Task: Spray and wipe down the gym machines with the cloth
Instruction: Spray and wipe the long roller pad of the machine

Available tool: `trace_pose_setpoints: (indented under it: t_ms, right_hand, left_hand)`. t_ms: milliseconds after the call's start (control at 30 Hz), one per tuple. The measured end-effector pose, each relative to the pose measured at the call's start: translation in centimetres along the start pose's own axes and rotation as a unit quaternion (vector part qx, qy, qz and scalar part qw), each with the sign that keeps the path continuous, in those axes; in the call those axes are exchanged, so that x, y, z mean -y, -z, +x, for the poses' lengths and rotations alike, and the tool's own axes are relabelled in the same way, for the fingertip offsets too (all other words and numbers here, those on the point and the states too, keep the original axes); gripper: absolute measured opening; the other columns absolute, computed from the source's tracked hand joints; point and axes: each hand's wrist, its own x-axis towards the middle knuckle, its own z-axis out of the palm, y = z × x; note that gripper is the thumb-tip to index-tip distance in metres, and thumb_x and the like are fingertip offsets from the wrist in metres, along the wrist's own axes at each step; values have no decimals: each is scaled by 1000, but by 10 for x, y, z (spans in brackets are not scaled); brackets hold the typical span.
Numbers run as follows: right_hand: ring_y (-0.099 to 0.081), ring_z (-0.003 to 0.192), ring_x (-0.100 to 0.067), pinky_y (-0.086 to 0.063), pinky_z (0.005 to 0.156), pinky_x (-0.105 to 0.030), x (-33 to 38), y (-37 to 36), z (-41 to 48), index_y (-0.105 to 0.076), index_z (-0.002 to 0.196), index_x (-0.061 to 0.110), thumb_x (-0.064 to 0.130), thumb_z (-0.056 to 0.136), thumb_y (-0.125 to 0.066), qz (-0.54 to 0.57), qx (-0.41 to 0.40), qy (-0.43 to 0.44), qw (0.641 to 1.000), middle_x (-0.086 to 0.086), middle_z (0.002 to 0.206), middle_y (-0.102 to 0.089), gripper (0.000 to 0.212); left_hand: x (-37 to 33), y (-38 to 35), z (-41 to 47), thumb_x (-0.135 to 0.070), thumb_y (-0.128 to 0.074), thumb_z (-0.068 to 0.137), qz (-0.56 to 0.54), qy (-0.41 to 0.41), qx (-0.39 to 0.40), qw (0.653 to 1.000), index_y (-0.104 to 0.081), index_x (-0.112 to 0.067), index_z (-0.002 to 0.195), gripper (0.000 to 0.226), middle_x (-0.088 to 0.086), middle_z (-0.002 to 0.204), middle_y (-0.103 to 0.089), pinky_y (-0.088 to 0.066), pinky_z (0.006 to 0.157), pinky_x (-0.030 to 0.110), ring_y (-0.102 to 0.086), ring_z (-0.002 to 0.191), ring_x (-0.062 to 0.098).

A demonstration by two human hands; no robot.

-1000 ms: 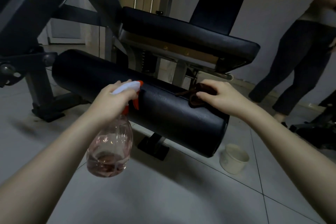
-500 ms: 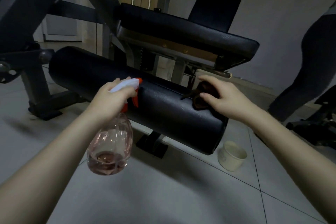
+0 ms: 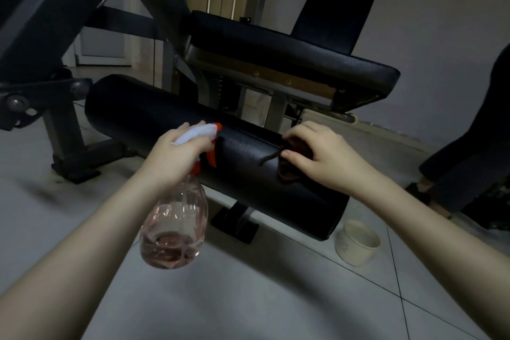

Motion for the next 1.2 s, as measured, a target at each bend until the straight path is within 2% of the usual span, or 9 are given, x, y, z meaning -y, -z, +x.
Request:
trace_pose_setpoints:
  t_ms: [133,233,333,500,600,733,933,1033,1200]
  right_hand:
    - [-46,120,-28,-39,101,-38,28,-23,48,-44,135,19,41,91,-54,7,9,8,1000,-7,130,-49,50]
    - [-46,122,-29,-41,100,-38,42,-30,66,-39,138,18,42,92,-52,9,15,-19,1000,-8,133,-47,54]
    - [-44,120,-30,-42,98,-39,38,-25,49,-41,136,19,41,93,-49,-13,14,-27,999,-8,131,-46,48]
    - [-34,127,-28,-41,98,-41,40,-21,34,-39,134,29,56,88,-46,-11,28,-40,999,-2,139,-36,54]
    - [-38,123,-31,-42,95,-37,47,-27,47,-40,133,25,63,86,-43,-32,32,-42,998,-6,137,-38,61]
    - [-46,118,-31,-41,92,-36,51,-33,77,-43,132,21,57,90,-44,-35,22,-20,999,-8,131,-45,55]
    - [-47,120,-29,-41,93,-34,74,-56,125,-44,134,20,52,91,-48,13,19,9,1000,-8,131,-48,54]
    - [-46,119,-26,-44,94,-34,65,-49,116,-43,134,22,49,90,-51,45,42,14,998,-6,130,-46,52]
    - [-25,132,-23,-34,106,-36,61,-34,75,-28,141,27,53,82,-60,-4,94,77,993,-2,143,-28,72]
  left_hand:
    - [3,3,-4,-15,-56,89,-8,-12,4,1000,-56,-25,133,45,-11,149,-39,-31,92,18,-26,137,-2]
    - [4,7,-5,-14,-54,91,-13,-13,-11,1000,-57,-23,132,43,-6,145,-46,-34,83,11,-39,131,3]
    - [0,14,-4,-14,-54,92,-35,-13,-47,998,-61,-23,128,38,-5,130,-59,-38,81,14,-54,112,4]
    - [2,47,1,-27,-63,81,-78,14,-113,990,-68,-34,110,30,2,120,-64,-44,85,24,-59,107,12]
    - [5,53,1,-27,-62,83,-58,29,-91,994,-69,-38,110,30,-2,121,-63,-44,92,29,-58,111,15]
    - [13,42,1,-16,-54,91,-29,21,-57,998,-61,-36,114,32,-9,116,-62,-41,75,17,-55,107,6]
    - [13,46,2,-21,-62,85,-72,45,-89,992,-68,-32,105,24,-4,104,-66,-43,70,21,-59,94,7]
    - [14,50,2,-23,-63,82,-54,47,-63,995,-68,-32,109,29,1,112,-67,-43,70,21,-60,100,11]
    - [16,56,1,-26,-64,81,-68,70,-66,993,-70,-37,104,26,7,118,-66,-44,71,24,-61,101,14]
